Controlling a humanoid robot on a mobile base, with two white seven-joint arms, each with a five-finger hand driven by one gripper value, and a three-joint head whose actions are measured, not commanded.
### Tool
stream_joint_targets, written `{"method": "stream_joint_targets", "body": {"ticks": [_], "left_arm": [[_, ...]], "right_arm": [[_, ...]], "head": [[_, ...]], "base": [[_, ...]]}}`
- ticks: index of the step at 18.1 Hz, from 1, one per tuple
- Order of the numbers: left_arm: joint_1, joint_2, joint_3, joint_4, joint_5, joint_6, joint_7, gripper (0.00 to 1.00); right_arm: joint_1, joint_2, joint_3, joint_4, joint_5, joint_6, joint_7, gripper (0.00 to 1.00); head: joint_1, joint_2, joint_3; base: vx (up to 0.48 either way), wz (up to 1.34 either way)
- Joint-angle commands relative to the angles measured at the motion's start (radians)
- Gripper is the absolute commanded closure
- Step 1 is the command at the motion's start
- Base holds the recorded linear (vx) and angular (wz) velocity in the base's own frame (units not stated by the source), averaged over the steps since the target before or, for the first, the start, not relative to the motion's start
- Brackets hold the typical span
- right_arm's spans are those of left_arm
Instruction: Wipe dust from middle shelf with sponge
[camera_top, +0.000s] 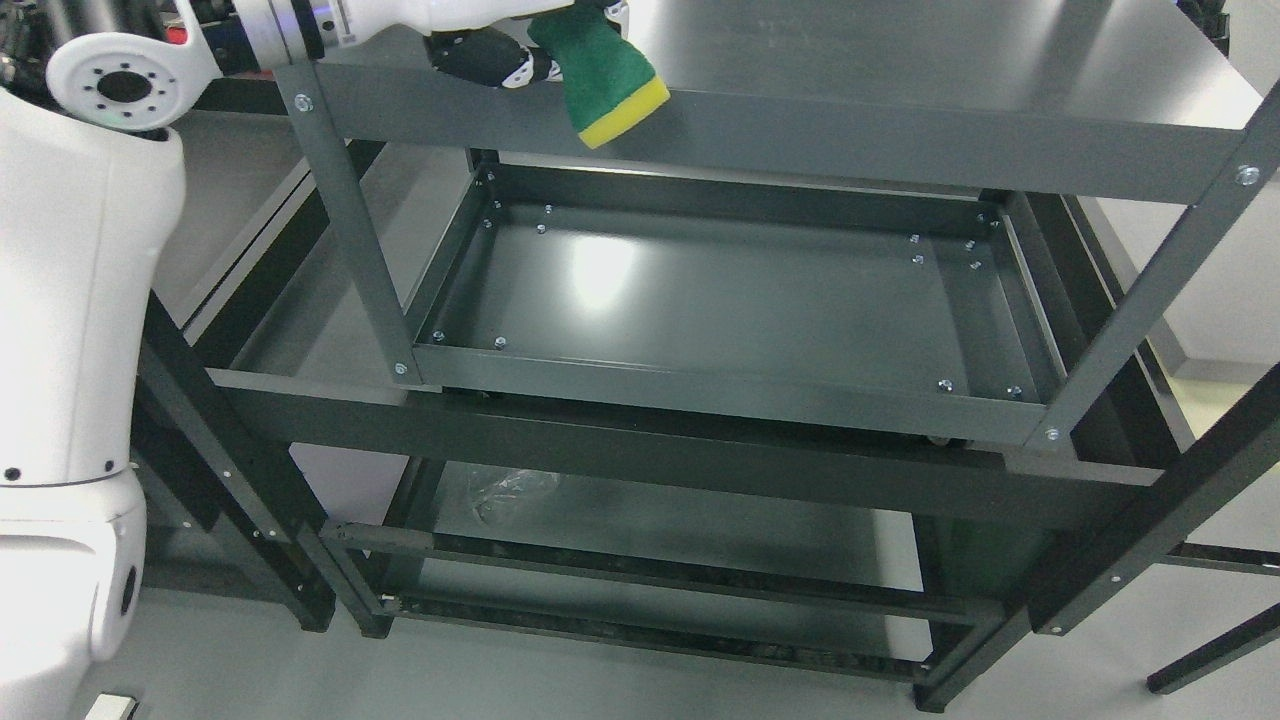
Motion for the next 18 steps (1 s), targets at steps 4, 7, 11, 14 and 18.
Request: {"method": "stream_joint_targets", "body": {"ticks": [4,7,11,14,18], "left_arm": [[-0.024,-0.184,0.058,0.102,-0.156,-0.001,0.019,0.84],[-0.076,-0.277,0.067,0.197,-0.224,-0.001,0.022,0.85],[-0.133,-0.277,-0.100,0.318,-0.244,-0.001,0.194,0.84],[-0.155,-0.277,-0.213,0.354,-0.213,0.022,0.276,0.84],[-0.167,-0.277,-0.450,0.344,-0.049,0.201,0.373,0.84]], "right_arm": [[0.000,-0.017,0.000,-0.017,0.000,0.072,0.000,0.00],[0.000,-0.017,0.000,-0.017,0.000,0.072,0.000,0.00],[0.000,-0.017,0.000,-0.017,0.000,0.072,0.000,0.00],[0.000,-0.017,0.000,-0.017,0.000,0.072,0.000,0.00],[-0.001,-0.017,0.000,-0.017,0.000,0.072,0.000,0.00]], "head": [[0.0000,0.000,0.000],[0.0000,0.000,0.000],[0.0000,0.000,0.000],[0.0000,0.000,0.000],[0.0000,0.000,0.000]], "base": [[0.011,-0.08],[-0.005,0.05],[-0.004,0.03],[0.000,0.00],[0.000,0.00]]}}
